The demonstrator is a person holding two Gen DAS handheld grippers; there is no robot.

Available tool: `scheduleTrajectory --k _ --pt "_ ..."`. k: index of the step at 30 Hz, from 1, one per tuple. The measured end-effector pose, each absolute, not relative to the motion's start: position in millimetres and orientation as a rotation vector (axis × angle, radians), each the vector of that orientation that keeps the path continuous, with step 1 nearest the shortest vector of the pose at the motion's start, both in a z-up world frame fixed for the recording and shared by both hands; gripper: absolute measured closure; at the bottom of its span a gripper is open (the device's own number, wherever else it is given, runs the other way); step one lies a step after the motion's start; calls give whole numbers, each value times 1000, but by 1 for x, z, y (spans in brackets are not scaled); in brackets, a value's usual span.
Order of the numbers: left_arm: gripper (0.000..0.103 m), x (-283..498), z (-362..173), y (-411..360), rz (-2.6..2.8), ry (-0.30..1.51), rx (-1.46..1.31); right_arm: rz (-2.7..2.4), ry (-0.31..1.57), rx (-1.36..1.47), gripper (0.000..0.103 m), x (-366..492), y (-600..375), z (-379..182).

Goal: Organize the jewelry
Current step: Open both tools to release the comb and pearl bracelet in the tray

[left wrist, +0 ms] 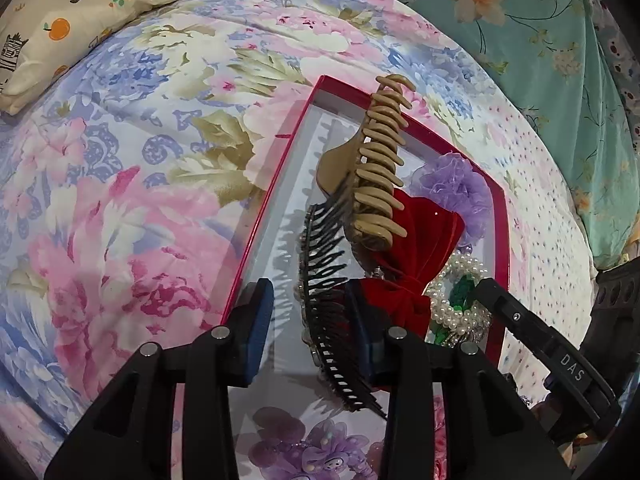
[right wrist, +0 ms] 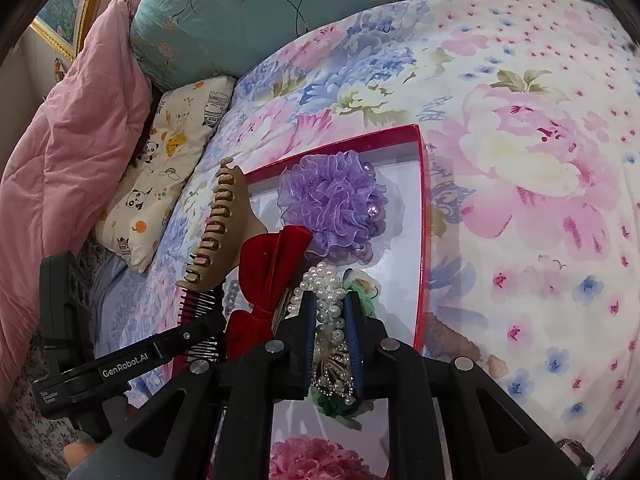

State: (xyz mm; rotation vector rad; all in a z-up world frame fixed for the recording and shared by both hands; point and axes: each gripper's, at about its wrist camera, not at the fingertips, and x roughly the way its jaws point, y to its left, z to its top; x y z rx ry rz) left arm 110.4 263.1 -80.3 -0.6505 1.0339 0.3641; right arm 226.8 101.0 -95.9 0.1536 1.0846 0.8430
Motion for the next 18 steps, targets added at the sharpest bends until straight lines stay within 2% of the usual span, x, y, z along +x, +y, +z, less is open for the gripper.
scheduleTrajectory --k 5,7,9,18 --pt "68 110 -80 262 358 1041 -655 842 1075 151 79 225 100 -91" --pt "68 109 -79 262 357 1039 -657 845 1067 151 71 224 99 -88" --pt "62 108 -78 261 361 1039 -657 849 1061 157 67 223 97 -85" --pt "62 99 -70 259 341 1019 -673 851 1043 169 67 215 87 -72"
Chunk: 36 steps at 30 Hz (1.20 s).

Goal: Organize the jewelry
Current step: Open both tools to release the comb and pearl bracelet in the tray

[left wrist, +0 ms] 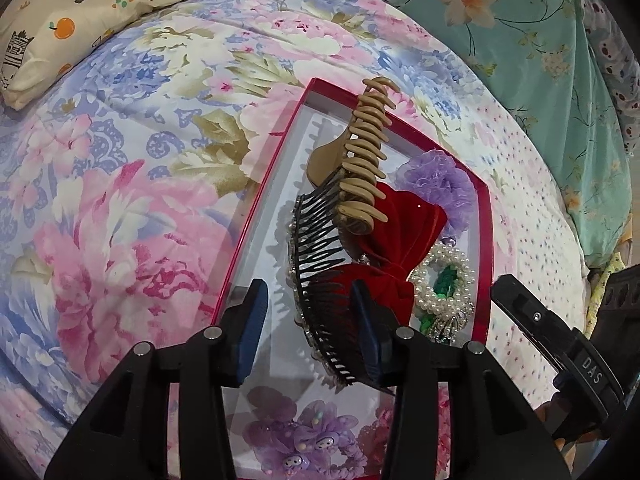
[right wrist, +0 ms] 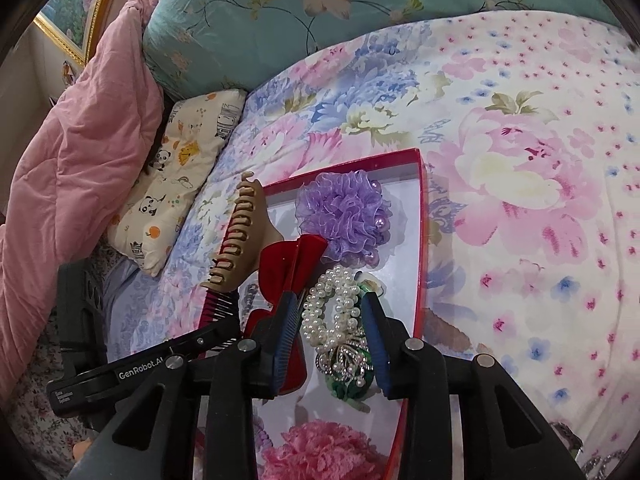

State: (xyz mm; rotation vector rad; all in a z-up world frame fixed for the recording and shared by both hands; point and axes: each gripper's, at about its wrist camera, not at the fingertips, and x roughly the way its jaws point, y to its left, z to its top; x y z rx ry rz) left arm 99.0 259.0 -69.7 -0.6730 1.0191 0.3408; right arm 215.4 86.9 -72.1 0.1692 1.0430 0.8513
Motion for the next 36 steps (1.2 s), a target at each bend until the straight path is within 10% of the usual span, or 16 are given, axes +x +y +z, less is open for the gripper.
scheduleTrajectory --k 36 --pt "62 51 -17 211 227 926 -644 711 971 250 56 175 -54 -39"
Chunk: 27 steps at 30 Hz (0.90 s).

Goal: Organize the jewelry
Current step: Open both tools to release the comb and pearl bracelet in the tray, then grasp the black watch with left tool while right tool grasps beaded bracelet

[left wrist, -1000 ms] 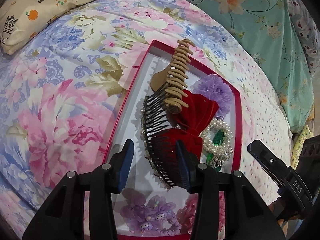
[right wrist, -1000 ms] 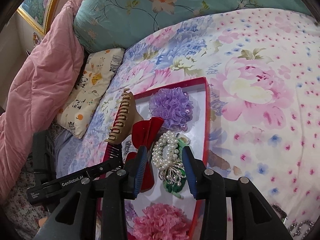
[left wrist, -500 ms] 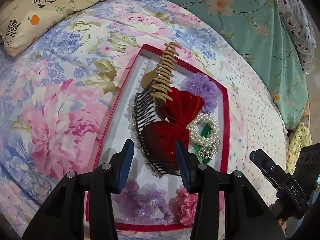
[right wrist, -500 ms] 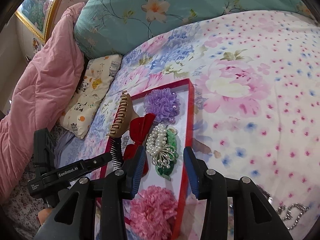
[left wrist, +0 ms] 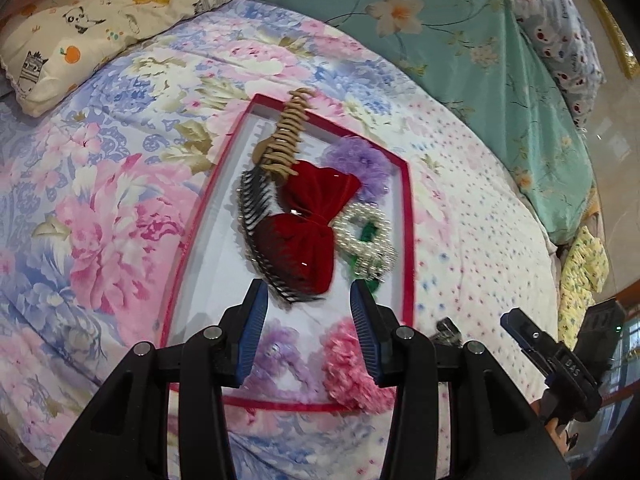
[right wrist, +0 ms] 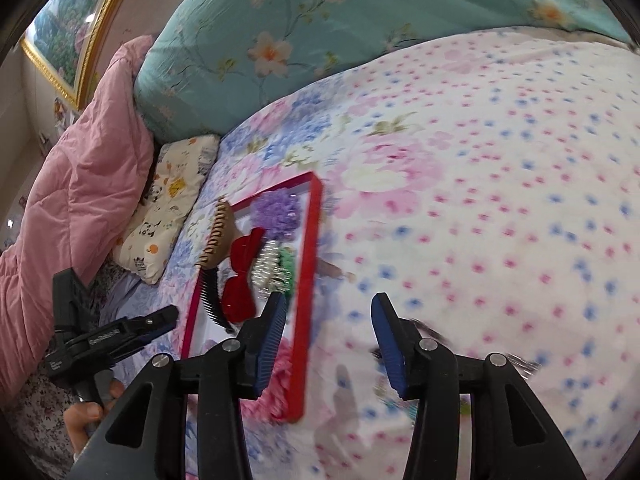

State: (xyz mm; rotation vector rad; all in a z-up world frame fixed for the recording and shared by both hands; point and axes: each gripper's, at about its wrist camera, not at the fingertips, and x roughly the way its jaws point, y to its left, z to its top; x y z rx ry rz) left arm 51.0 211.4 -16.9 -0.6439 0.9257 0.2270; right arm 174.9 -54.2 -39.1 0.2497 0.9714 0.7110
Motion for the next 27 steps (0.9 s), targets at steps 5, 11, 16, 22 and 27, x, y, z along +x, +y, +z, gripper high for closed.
scheduleTrajectory --k 5,11,16,22,27 --pt "62 47 -7 193 189 910 -638 655 972 274 56 171 -88 -42" --pt "62 46 -6 162 126 933 -610 602 966 280 56 166 -119 -45" --pt "62 49 -11 130 69 972 -571 558 983 283 55 161 -140 -57" --pt "62 54 -19 97 19 1016 -518 521 1004 256 55 153 -152 -72" --pt "62 56 -27 80 -1 1051 -478 521 1015 208 55 149 -149 -80"
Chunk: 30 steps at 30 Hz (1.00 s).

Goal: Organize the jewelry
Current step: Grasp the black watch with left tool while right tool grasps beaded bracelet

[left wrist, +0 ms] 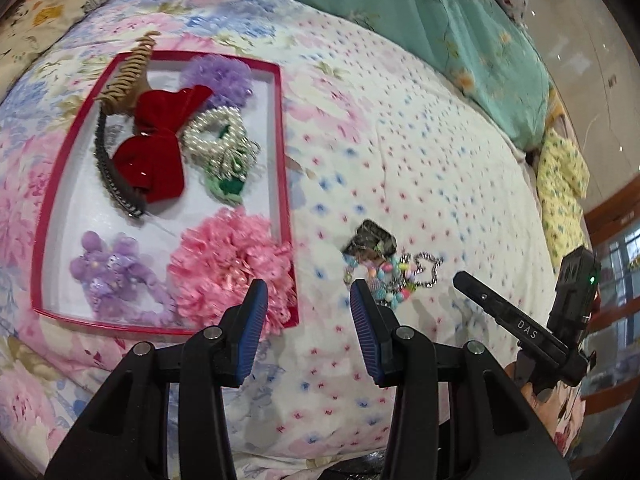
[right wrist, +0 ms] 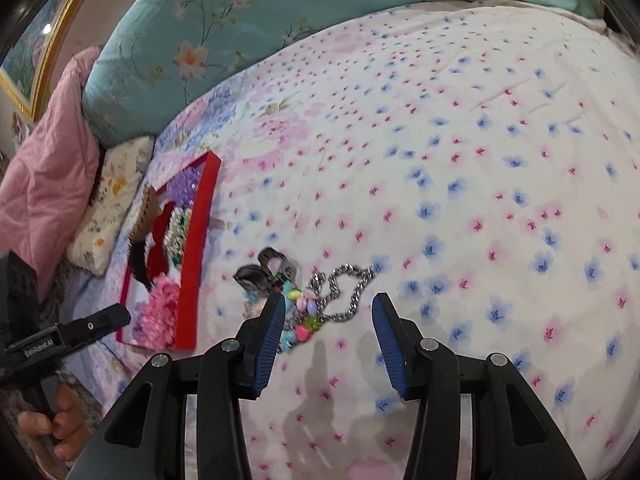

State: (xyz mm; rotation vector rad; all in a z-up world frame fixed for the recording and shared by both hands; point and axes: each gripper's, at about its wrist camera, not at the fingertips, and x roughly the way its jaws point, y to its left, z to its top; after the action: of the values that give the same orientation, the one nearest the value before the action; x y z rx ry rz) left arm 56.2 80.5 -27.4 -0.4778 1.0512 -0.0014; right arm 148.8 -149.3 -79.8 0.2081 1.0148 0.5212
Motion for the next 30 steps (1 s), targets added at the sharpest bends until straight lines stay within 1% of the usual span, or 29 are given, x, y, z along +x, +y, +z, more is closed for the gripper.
scheduleTrajectory --k 9,14,17,20,21,22,23,24,25,27,30 --pt "62 60 -41 69 -9 1099 -422 488 991 55 55 146 -133 -87" --pt "62 66 -47 65 -14 1115 -415 449 1005 -2 58 159 -128 -98" --pt "62 70 -49 62 -19 1122 -405 429 970 -95 59 160 -114 -101" --pt "62 76 -50 61 -19 1129 -396 400 926 -200 69 158 -102 -105" --pt "62 77 -51 60 -18 1130 -393 397 917 -209 76 158 -102 -106" --pt "62 79 -52 60 -18 1132 -391 391 914 -202 82 159 -105 -105" --pt "60 80 -52 60 -19 1134 -390 397 920 -185 83 161 -108 -105" --pt "56 81 -53 60 -19 1135 -388 418 934 -141 83 165 -114 -102" --pt "55 82 -53 61 -18 1133 -385 437 950 -92 81 167 -120 -100" --pt "55 85 -54 60 -18 1135 -378 476 963 0 80 165 -130 -95" --pt "55 90 -56 61 -14 1138 -366 557 970 24 79 154 -123 -92"
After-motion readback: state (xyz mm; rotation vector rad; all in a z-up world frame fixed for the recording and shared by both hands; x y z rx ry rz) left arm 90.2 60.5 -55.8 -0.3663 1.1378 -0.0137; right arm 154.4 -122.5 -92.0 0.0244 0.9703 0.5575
